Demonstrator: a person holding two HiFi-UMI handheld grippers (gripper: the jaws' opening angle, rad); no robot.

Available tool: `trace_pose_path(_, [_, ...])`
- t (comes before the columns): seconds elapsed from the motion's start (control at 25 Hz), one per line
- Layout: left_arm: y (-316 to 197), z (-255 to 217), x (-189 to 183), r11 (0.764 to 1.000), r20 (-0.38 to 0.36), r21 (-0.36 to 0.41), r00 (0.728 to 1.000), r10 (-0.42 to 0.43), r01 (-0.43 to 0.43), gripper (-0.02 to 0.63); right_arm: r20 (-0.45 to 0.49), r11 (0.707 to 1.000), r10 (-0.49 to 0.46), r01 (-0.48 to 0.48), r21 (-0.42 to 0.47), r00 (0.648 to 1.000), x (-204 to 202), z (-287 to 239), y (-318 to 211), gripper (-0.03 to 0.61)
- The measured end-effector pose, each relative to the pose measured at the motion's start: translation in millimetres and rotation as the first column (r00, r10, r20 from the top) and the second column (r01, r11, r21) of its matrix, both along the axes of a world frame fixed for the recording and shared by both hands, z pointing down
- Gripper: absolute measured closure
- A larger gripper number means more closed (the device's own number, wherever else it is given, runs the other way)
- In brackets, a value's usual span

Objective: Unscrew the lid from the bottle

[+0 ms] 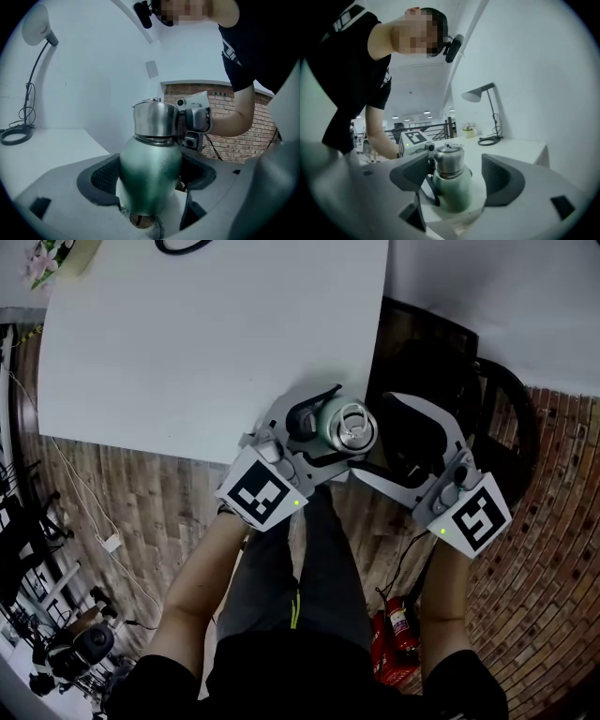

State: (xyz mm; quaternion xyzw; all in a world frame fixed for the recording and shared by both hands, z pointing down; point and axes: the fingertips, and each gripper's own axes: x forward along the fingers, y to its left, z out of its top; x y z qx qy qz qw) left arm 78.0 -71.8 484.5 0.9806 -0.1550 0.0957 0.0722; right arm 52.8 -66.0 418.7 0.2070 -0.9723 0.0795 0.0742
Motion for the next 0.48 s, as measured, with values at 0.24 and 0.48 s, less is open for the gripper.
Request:
trace_pose_path(0.24, [0.7, 1.1, -0.5, 1.0, 0.001, -0.01, 1.0, -0.005, 0.005, 0.239, 0.076, 0.867, 0.495, -0.498, 0.018, 0.865, 12.8, -22.4, 5.8, 0.249])
trace_pose_path(0.48, [0.9, 1.4, 1.2, 1.0, 0.004, -0.007, 1.0, -0.01, 0.01, 0.239, -0.012, 0.811, 0.578, -0.573, 0.122, 0.816, -9.0, -13.1, 0.3, 0.25])
